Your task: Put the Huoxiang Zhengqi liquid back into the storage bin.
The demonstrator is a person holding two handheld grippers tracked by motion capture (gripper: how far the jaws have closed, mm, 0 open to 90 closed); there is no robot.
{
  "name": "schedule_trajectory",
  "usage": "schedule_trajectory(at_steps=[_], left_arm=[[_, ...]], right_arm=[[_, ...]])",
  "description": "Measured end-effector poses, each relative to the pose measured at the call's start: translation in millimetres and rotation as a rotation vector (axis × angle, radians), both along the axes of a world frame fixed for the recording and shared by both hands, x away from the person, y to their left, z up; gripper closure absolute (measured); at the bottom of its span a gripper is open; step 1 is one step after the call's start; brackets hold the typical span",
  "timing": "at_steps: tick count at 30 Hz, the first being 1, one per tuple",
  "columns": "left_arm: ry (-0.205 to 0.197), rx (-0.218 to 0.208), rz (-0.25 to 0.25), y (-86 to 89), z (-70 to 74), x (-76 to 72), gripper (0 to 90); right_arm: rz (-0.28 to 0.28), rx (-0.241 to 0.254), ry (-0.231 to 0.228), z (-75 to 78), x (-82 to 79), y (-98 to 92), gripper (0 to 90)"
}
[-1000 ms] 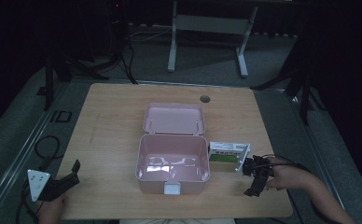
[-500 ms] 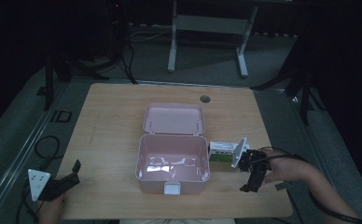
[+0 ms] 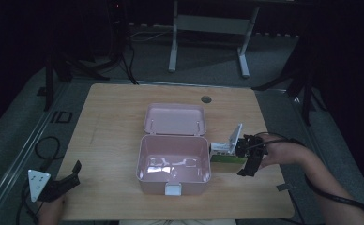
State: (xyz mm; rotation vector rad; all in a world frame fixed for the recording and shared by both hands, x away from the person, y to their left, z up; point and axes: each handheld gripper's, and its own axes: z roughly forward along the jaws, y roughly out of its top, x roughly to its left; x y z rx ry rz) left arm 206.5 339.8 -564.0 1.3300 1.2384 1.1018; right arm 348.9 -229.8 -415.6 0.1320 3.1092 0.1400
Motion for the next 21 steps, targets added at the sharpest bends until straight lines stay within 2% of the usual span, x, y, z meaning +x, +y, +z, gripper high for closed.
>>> schedule_trajectory(at_steps=[2, 6, 10, 11, 13, 17, 21], left_arm=[[0.000, 0.003, 0.000, -0.4, -0.1, 0.1, 2.3], [0.002, 0.007, -0.003, -0.6, -0.1, 0.3, 2.3], [0.003, 0.008, -0.002, -0.5, -0.2, 0.3, 2.3], [0.003, 0.008, -0.002, -0.5, -0.2, 0.3, 2.3], [0.003, 0.008, -0.004, -0.5, -0.2, 0.3, 2.3], [0.004, 0.008, -0.005, -0.6, -0.3, 0.4, 2.3], [0.006, 0.005, -0.008, -0.3, -0.3, 0.6, 2.3]], right_arm=[[-0.003, 0.002, -0.019, 5.3, 7.2, 0.1, 15.7], [-0.011, 0.002, -0.021, 12.3, 22.5, 1.1, 18.3], [-0.012, -0.022, -0.039, 14.1, 35.3, 3.0, 23.5], [-0.012, -0.019, -0.049, 14.6, 36.8, 3.5, 26.4], [-0.014, -0.014, -0.048, 15.2, 42.8, 5.0, 26.6], [-0.031, -0.035, -0.030, 9.3, 52.7, 7.4, 26.9], [-0.023, -0.070, -0.010, -2.6, 59.7, 10.8, 29.3]])
